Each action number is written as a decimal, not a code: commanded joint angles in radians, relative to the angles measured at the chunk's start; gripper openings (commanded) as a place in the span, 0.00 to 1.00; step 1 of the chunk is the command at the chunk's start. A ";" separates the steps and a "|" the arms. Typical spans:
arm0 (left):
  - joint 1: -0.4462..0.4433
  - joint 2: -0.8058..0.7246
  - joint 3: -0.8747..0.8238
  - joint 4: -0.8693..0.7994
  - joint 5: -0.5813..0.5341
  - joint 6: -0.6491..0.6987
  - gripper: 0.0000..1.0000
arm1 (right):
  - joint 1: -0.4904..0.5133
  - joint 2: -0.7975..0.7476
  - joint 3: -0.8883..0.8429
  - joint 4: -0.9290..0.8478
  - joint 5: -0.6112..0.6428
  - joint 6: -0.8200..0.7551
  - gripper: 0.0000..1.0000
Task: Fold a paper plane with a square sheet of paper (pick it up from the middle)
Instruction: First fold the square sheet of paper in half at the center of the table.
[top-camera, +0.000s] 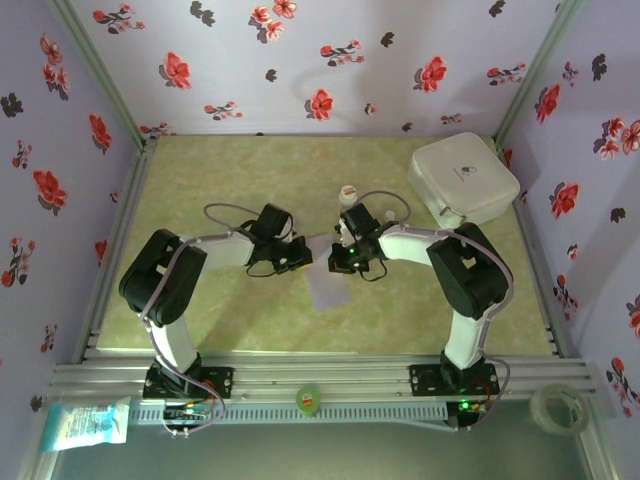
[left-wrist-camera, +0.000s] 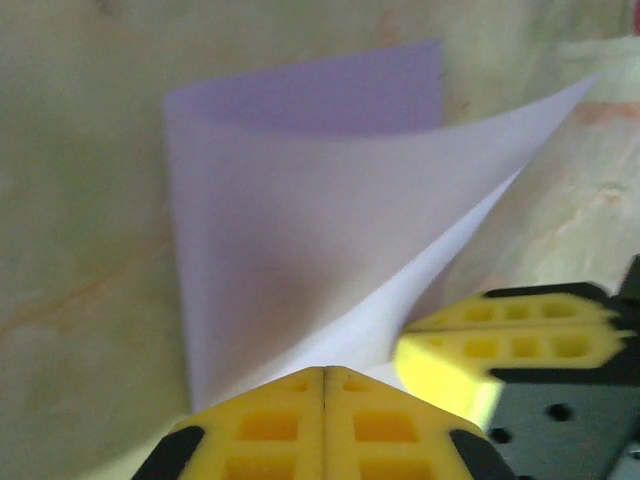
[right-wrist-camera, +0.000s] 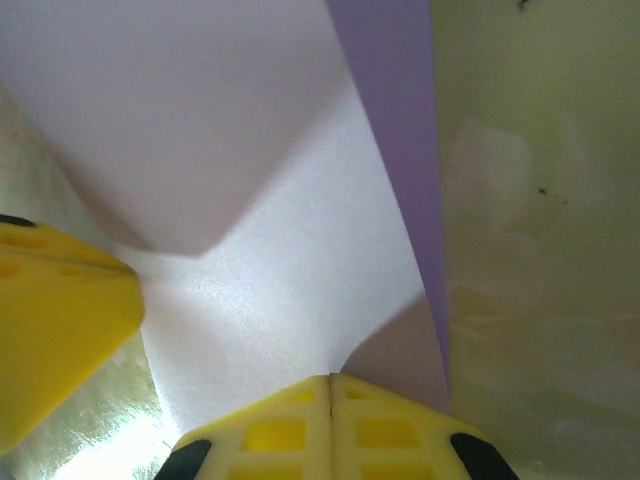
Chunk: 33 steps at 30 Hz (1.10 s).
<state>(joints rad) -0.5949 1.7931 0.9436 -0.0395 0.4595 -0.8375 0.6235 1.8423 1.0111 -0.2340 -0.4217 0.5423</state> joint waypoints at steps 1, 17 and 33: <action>0.016 0.008 0.035 -0.032 0.007 0.020 0.04 | -0.004 0.034 -0.031 -0.088 0.059 0.002 0.00; 0.064 0.074 -0.016 -0.020 -0.007 0.017 0.03 | -0.004 0.032 -0.045 -0.094 0.071 0.007 0.00; 0.076 0.107 0.117 -0.066 0.080 0.066 0.04 | -0.004 0.032 -0.039 -0.095 0.077 0.010 0.00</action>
<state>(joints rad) -0.5274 1.8679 1.0538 -0.0662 0.5186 -0.8062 0.6235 1.8420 1.0088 -0.2317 -0.4194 0.5495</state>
